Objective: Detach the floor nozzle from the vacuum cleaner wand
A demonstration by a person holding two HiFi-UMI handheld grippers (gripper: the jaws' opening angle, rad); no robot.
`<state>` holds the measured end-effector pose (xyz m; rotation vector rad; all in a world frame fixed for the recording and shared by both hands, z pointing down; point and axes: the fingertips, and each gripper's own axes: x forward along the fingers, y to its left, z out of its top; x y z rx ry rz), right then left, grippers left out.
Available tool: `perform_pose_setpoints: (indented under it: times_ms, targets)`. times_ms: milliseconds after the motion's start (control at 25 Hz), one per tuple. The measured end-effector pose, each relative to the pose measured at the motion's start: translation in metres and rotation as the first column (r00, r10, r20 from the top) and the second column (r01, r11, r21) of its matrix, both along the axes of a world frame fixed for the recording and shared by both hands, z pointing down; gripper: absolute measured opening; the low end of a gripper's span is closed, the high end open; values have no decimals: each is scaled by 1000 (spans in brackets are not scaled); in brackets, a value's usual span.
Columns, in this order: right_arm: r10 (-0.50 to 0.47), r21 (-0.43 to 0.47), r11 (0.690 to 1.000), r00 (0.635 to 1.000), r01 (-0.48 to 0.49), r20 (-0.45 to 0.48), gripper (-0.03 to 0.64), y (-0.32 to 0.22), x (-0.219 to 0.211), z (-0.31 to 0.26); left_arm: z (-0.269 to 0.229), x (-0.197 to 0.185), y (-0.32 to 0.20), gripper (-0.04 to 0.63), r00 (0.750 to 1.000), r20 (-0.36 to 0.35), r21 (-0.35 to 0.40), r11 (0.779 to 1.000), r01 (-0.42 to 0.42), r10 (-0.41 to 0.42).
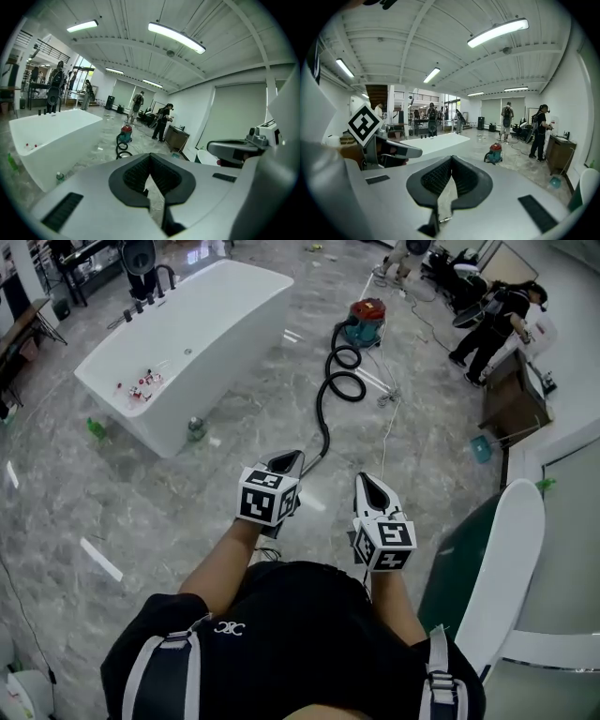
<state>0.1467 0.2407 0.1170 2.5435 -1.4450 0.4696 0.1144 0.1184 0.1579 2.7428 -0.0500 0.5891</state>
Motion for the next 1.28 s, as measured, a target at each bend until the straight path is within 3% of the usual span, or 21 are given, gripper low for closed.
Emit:
perform_pose_setpoints:
  times_ms: [240,400,680,800,1080,1280]
  targets:
    - [-18,-40,999,1000,17,-4,14,-23,6,5,4,11,-31,9,1000,-11,-31,999,22,-22]
    - [-31,-59,998,999,33,37,14,-35,14,22,28,2,-44,9,998,36,-57,997,59,-57]
    - [-176,-25,984,981,178,79,14,-106,30,33,45,-18,-106,8,972,90,-35,975,220,-216]
    - [-277,-16,960,956,279,98,14,-149,36,45,51,-26,-138,8,945,108,-19,949,314,-310]
    - [-477,-5,876,868,482,136,14,-221,58,71,72,-30,-185,8,854,145,0,863,505,-499]
    - [-623,-51,770,767,636,150,14,-261,78,92,82,-10,-211,8,800,141,-70,801,595,-583]
